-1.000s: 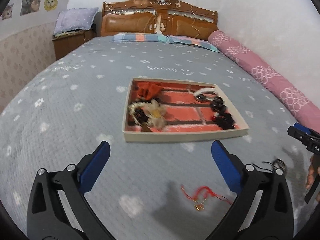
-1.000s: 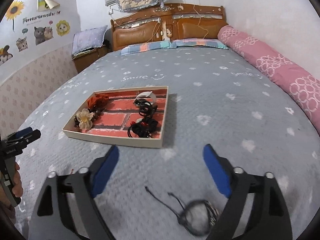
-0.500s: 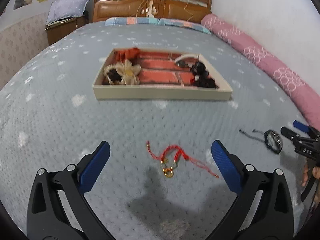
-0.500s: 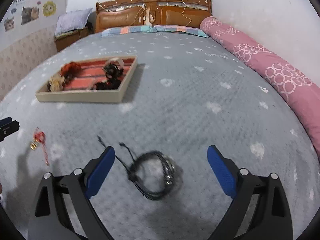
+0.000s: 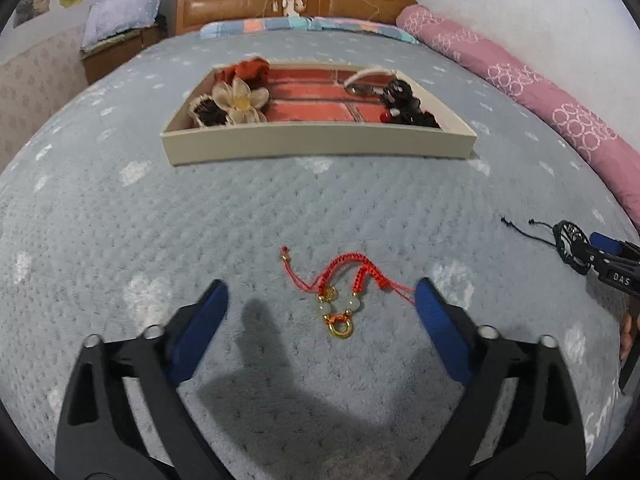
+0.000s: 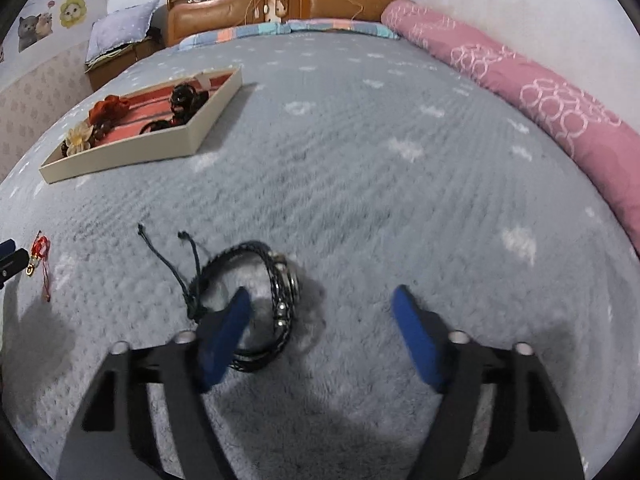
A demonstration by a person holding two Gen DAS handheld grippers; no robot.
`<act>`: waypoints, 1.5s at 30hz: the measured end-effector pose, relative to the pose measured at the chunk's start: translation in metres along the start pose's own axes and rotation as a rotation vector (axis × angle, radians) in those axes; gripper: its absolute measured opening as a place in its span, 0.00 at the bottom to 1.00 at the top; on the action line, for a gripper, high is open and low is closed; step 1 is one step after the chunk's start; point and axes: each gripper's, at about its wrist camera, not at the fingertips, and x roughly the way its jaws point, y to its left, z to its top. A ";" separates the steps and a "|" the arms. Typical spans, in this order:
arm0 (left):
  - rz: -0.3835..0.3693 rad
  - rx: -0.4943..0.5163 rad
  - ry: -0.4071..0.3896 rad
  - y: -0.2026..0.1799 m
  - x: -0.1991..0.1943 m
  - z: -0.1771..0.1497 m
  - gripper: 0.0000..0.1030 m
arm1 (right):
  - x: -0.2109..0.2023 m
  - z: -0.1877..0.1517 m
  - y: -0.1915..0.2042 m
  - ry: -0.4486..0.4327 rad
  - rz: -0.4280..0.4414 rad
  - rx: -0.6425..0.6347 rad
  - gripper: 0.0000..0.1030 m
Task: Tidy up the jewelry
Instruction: 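Move left tool to the red string charm while right tool moves to the black braided bracelet, then close left tool on the red string charm while right tool closes on the braided bracelet, then carry the red charm in left tool into the tray while right tool carries the bracelet there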
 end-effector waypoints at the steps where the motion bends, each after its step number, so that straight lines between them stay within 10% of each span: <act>1: -0.013 -0.001 0.015 0.000 0.003 0.000 0.76 | 0.000 0.000 0.000 -0.001 0.000 -0.001 0.67; 8: -0.047 0.012 0.049 -0.003 0.018 0.004 0.66 | 0.005 -0.001 0.003 0.001 0.007 -0.007 0.65; 18: -0.072 0.049 0.044 -0.010 0.019 0.006 0.10 | 0.004 -0.002 0.018 -0.002 0.013 -0.078 0.33; 22: -0.091 0.036 0.048 -0.008 0.018 0.006 0.08 | 0.001 -0.002 0.025 -0.004 0.017 -0.106 0.18; 45: -0.084 -0.028 -0.066 0.065 -0.034 0.067 0.07 | -0.041 0.067 0.093 -0.138 0.128 -0.083 0.16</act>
